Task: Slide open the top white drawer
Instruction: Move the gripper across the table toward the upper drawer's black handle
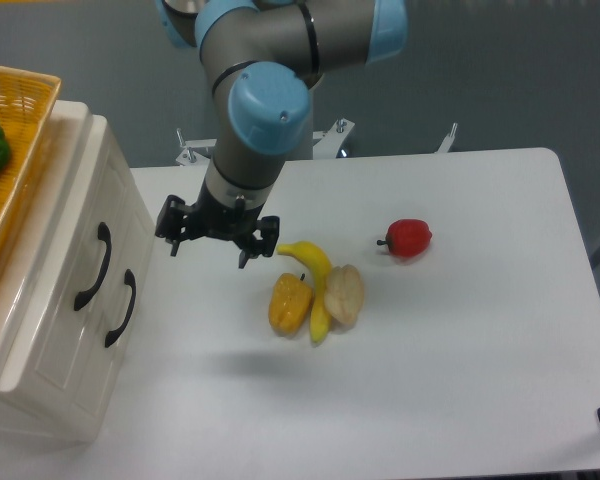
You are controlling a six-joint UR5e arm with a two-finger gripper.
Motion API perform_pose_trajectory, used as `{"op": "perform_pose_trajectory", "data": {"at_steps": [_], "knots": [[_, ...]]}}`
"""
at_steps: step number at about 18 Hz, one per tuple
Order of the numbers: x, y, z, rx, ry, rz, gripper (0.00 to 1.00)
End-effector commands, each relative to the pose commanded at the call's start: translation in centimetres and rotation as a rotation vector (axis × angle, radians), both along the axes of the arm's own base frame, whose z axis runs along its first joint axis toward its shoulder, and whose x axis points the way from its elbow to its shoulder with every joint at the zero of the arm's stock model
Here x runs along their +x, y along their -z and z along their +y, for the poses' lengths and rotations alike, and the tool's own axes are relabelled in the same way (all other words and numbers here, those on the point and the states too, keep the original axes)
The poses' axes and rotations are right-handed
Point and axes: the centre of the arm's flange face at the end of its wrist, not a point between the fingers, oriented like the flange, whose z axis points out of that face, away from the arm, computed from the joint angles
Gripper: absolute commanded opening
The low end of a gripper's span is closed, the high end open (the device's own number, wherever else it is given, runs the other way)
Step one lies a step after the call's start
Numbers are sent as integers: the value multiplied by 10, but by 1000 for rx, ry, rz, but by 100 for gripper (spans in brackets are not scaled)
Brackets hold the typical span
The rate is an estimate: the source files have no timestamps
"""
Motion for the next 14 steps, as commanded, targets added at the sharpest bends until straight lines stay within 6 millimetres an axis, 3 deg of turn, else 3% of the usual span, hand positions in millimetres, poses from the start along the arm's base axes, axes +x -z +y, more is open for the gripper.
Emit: {"op": "perform_pose_trajectory", "data": {"at_steps": [14], "knots": [[25,-2,11,26,119,22,100]]}}
